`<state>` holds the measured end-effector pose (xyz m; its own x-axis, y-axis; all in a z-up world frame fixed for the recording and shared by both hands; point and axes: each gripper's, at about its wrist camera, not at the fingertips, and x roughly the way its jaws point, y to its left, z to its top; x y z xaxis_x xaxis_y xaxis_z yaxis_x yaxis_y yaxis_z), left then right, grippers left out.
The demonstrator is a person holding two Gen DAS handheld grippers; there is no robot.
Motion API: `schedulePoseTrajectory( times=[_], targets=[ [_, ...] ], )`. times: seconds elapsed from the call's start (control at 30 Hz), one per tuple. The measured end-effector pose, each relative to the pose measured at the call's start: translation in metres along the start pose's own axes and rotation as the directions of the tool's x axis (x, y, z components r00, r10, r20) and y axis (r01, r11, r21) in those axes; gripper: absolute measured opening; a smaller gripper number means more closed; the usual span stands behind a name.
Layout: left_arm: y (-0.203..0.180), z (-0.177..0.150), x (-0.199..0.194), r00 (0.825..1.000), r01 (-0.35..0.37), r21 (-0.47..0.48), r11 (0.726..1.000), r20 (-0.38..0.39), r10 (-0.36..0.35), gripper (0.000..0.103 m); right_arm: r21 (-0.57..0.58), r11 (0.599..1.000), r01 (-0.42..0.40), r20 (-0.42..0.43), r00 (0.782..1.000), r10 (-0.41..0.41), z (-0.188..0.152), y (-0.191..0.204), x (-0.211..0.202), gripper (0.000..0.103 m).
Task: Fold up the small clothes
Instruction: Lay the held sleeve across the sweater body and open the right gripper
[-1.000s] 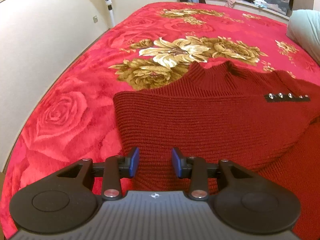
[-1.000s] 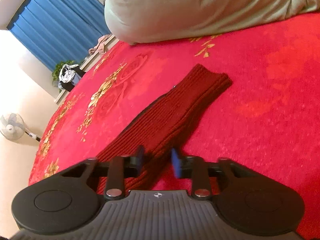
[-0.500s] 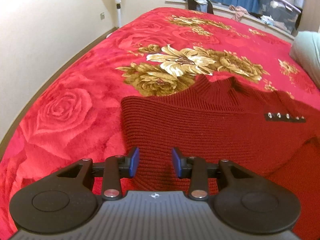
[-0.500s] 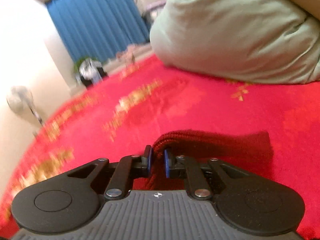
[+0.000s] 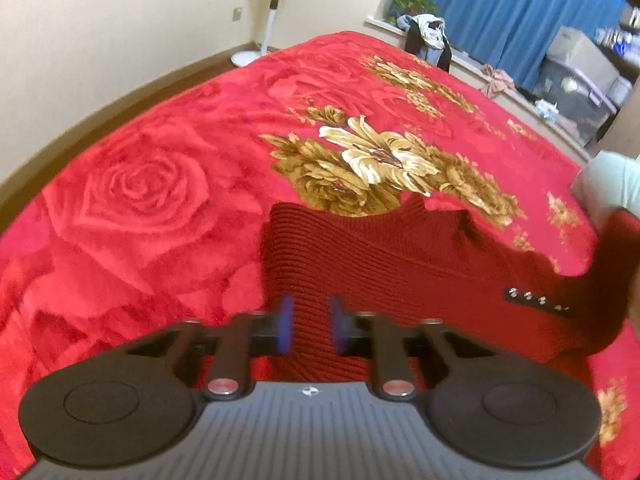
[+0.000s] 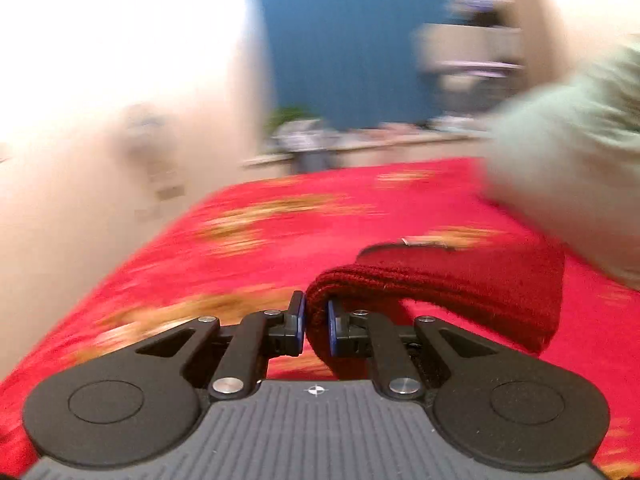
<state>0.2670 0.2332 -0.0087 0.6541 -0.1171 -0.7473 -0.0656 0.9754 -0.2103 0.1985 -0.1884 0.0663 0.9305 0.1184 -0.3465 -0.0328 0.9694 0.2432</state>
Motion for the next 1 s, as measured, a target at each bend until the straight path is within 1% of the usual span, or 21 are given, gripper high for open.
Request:
schedulePoseTrajectory(
  times=[0.03,0.07,0.1,0.13,0.17,0.2,0.23,0.3,0.33,0.37,0.4,0.43,0.5,0.53,0.57,0.63,0.73,0.77,0.8,0.93,1.0],
  targets=[
    [0.001,0.000,-0.001,1.000,0.013,-0.004,1.000,0.000,-0.013,0.005,-0.011,0.996,-0.093,-0.038,0.995,0.092,-0.014,0.031,0.002,0.012],
    [0.002,0.000,-0.002,1.000,0.029,-0.010,1.000,0.000,-0.029,0.005,-0.014,0.986,-0.165,-0.085,0.983,0.163,-0.028,0.054,0.005,0.012],
    [0.003,-0.001,-0.002,0.999,0.044,-0.017,0.999,-0.005,-0.044,0.005,-0.013,0.973,-0.228,-0.153,0.963,0.224,-0.043,0.074,0.010,0.013],
    [0.004,-0.001,-0.001,0.998,0.064,-0.032,0.997,-0.013,-0.065,0.005,-0.011,0.962,-0.273,-0.235,0.936,0.263,-0.060,0.091,0.017,0.014],
    [0.006,-0.002,0.000,0.996,0.087,-0.052,0.995,-0.025,-0.089,0.005,-0.014,0.959,-0.284,-0.308,0.913,0.266,-0.075,0.101,0.022,0.017],
    [0.008,-0.003,0.003,0.993,0.111,-0.073,0.991,-0.040,-0.115,0.005,-0.019,0.961,-0.274,-0.357,0.900,0.250,-0.087,0.105,0.025,0.019],
    [0.010,-0.004,0.005,0.989,0.131,-0.089,0.987,-0.054,-0.137,0.005,-0.020,0.966,-0.258,-0.387,0.893,0.230,-0.098,0.104,0.024,0.020],
    [0.013,-0.007,0.010,0.983,0.155,-0.131,0.979,-0.082,-0.167,0.006,-0.005,0.972,-0.233,-0.415,0.885,0.210,-0.109,0.090,0.015,0.021],
    [0.013,-0.008,0.013,0.980,0.161,-0.146,0.976,-0.096,-0.176,0.006,0.001,0.975,-0.221,-0.420,0.885,0.201,-0.112,0.077,0.004,0.021],
    [0.015,-0.009,0.016,0.975,0.173,-0.166,0.971,-0.109,-0.193,0.008,0.001,0.978,-0.208,-0.420,0.888,0.189,-0.116,0.066,-0.006,0.024],
    [0.017,-0.009,0.020,0.970,0.187,-0.192,0.963,-0.118,-0.212,0.010,-0.001,0.982,-0.191,-0.419,0.891,0.173,-0.116,0.053,-0.018,0.028],
    [0.018,-0.010,0.023,0.962,0.206,-0.227,0.952,-0.130,-0.239,0.013,-0.005,0.986,-0.169,-0.419,0.895,0.152,-0.116,0.036,-0.030,0.030],
    [0.019,-0.011,0.030,0.952,0.221,-0.279,0.935,-0.148,-0.269,0.015,-0.015,0.992,-0.129,-0.414,0.903,0.111,-0.120,0.010,-0.053,0.034],
    [0.018,-0.011,0.032,0.949,0.221,-0.293,0.930,-0.154,-0.274,0.019,-0.021,0.994,-0.110,-0.414,0.906,0.092,-0.123,-0.007,-0.065,0.034],
    [0.017,-0.011,0.032,0.947,0.222,-0.299,0.928,-0.161,-0.278,0.026,-0.031,0.995,-0.095,-0.415,0.907,0.074,-0.125,-0.020,-0.075,0.034],
    [0.013,-0.012,0.034,0.948,0.209,-0.284,0.936,-0.176,-0.265,0.030,-0.056,0.996,-0.068,-0.414,0.910,0.039,-0.133,-0.045,-0.096,0.034],
    [0.009,-0.017,0.040,0.953,0.142,-0.261,0.955,-0.224,-0.203,0.030,-0.078,0.996,-0.050,-0.414,0.910,0.014,-0.144,-0.073,-0.115,0.036],
    [0.009,-0.020,0.041,0.957,0.111,-0.259,0.960,-0.233,-0.173,0.030,-0.078,0.996,-0.043,-0.413,0.911,0.007,-0.149,-0.080,-0.122,0.036],
    [0.010,-0.021,0.042,0.958,0.098,-0.263,0.960,-0.235,-0.162,0.030,-0.071,0.997,-0.031,-0.409,0.912,-0.001,-0.156,-0.086,-0.128,0.037],
    [0.011,-0.023,0.038,0.959,0.093,-0.285,0.954,-0.233,-0.163,0.030,0.002,1.000,0.025,-0.405,0.914,-0.022,-0.178,-0.103,-0.129,0.037],
    [0.008,-0.023,0.040,0.958,0.106,-0.275,0.956,-0.228,-0.172,0.030,0.005,0.999,0.033,-0.388,0.921,-0.029,-0.178,-0.102,-0.125,0.037]
  ],
)
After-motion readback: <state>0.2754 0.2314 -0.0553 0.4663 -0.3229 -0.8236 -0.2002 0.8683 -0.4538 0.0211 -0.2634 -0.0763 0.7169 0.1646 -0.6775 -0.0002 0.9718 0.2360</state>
